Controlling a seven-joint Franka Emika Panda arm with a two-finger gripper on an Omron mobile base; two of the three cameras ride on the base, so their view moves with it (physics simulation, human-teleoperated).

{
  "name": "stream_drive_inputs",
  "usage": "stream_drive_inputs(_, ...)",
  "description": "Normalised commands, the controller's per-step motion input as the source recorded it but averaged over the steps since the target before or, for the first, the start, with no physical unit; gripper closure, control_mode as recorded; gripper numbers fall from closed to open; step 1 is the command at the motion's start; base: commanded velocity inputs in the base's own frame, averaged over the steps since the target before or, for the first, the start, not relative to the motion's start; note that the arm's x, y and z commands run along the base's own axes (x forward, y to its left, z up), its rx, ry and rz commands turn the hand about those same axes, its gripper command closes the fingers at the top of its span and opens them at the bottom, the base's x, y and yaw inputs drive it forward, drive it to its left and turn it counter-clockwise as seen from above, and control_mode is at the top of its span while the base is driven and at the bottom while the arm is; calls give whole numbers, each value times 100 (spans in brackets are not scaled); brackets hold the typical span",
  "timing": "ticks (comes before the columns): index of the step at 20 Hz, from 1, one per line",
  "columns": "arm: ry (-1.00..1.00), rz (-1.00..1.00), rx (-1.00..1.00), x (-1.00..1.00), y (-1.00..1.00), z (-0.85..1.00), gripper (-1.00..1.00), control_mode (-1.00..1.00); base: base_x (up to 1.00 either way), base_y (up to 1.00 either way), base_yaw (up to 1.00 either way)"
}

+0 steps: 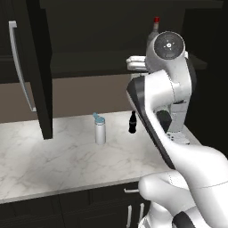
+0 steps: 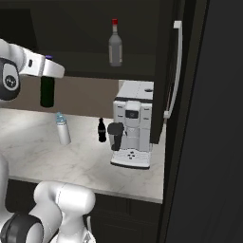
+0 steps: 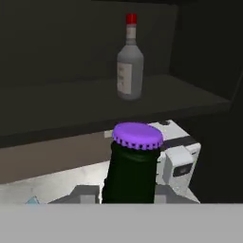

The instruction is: Sort all alcoholic drinks to one cabinet, and non-alcoholic drinks to the other.

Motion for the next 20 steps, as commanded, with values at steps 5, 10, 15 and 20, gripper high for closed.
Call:
stream_drive_inputs(5, -34, 17, 2, 3, 21, 39, 100, -100, 0, 0, 0)
stream_drive_inputs(10, -15, 12, 0, 22, 24, 42, 100, -100, 0, 0, 0)
stream_drive_inputs(15, -4, 8, 0, 28, 28, 45, 100, -100, 0, 0, 0)
stream_drive_inputs(20, -1, 7, 0, 22, 22, 30, 100, -100, 0, 0, 0)
